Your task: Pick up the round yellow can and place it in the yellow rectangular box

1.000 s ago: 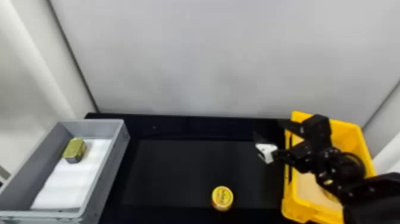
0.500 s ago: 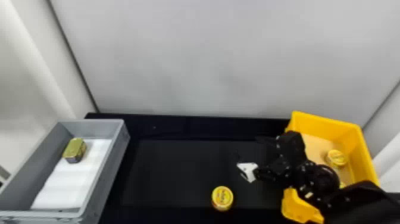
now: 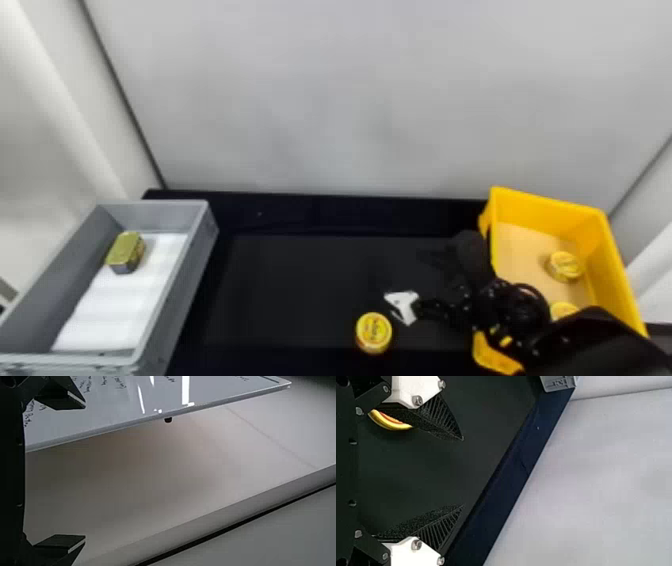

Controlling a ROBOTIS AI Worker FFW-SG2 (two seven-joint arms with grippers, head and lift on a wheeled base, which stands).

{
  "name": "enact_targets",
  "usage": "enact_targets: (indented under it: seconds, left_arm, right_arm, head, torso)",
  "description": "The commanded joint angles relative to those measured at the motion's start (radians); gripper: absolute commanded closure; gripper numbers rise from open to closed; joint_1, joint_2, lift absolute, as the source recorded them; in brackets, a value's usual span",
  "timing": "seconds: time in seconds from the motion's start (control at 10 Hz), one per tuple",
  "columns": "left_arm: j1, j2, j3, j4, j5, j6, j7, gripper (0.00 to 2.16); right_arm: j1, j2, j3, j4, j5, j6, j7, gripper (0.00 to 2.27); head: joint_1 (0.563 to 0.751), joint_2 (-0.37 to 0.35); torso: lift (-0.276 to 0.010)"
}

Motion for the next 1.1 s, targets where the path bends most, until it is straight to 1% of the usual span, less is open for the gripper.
enact_targets:
  seconds: [0.0,0.2,0.3,0.6,0.7,1.0]
  left_arm:
    - [0.000,-0.003,-0.002,0.002,0.000,0.000,0.000,0.10]
    - [-0.002,-0.003,-0.002,0.004,0.000,0.000,0.000,0.10]
    - [-0.003,-0.003,-0.003,0.004,0.000,0.000,0.000,0.10]
    - [-0.008,-0.003,-0.002,0.010,0.000,0.000,0.000,0.10]
    - [-0.009,-0.003,-0.002,0.012,0.000,0.000,-0.001,0.10]
    - [-0.012,-0.003,0.001,0.019,0.000,0.000,-0.001,0.10]
  right_arm:
    - [-0.005,0.002,0.017,-0.013,-0.005,0.094,0.004,0.24]
    - [-0.011,0.002,0.037,-0.011,-0.009,0.142,0.016,0.24]
    - [-0.018,0.008,0.048,-0.008,-0.015,0.173,0.016,0.24]
    - [-0.053,0.014,0.082,0.007,-0.037,0.231,0.036,0.25]
    - [-0.068,0.017,0.096,0.001,-0.041,0.273,0.038,0.25]
    - [-0.079,0.009,0.125,0.001,-0.020,0.312,0.067,0.26]
  head:
    - [0.694,0.014]
    - [0.694,0.014]
    - [0.694,0.014]
    - [0.694,0.014]
    - [0.694,0.014]
    - [0.694,0.014]
  torso:
    - [-0.060]
    - [-0.060]
    - [-0.060]
    - [-0.060]
    - [-0.060]
    - [-0.060]
